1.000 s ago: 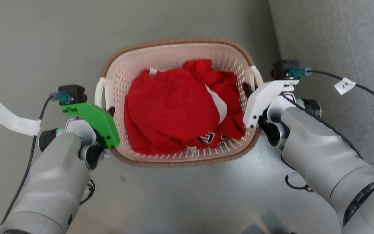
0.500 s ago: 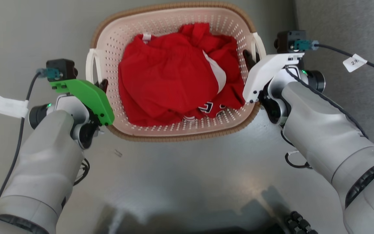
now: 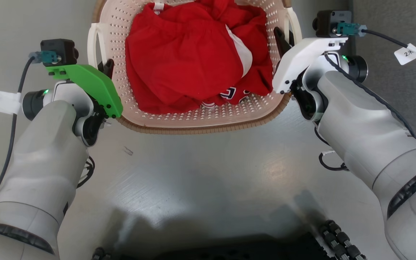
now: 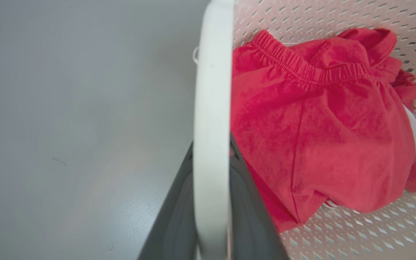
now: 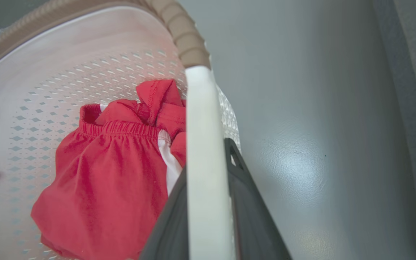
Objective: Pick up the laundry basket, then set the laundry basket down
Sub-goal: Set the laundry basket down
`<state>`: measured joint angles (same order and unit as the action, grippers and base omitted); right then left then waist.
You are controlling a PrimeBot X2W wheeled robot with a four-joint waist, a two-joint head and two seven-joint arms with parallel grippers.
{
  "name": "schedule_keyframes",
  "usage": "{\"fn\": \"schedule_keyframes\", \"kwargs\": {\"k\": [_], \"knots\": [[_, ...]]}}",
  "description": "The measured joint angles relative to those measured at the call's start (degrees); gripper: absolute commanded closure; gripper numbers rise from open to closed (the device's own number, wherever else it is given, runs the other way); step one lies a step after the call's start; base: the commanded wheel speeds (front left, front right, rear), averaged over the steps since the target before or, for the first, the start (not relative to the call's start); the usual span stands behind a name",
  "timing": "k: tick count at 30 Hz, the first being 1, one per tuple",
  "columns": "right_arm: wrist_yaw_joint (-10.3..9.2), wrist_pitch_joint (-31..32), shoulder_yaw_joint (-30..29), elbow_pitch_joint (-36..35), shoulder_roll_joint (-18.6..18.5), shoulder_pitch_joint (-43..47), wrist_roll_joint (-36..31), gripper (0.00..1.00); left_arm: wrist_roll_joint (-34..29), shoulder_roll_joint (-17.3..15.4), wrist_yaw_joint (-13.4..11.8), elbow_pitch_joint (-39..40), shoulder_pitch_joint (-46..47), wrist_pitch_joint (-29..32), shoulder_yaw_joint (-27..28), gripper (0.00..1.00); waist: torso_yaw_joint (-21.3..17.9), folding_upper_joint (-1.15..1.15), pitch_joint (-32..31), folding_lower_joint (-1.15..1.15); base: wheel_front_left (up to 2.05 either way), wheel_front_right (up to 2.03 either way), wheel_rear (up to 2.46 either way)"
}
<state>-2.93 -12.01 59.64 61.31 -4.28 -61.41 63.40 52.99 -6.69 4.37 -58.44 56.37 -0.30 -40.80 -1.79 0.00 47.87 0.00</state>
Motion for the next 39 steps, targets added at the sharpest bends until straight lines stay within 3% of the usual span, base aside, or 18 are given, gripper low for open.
{"fn": "schedule_keyframes", "kwargs": {"k": [39], "knots": [[0.90,-2.1,-1.9,1.2,0.0,-4.0,0.1,1.00,-1.0,0.2,0.9,-1.0,4.4,-3.9,-0.1,1.00,0.4,0.00,7.2,0.00,0.00,0.00,0.00]]}}
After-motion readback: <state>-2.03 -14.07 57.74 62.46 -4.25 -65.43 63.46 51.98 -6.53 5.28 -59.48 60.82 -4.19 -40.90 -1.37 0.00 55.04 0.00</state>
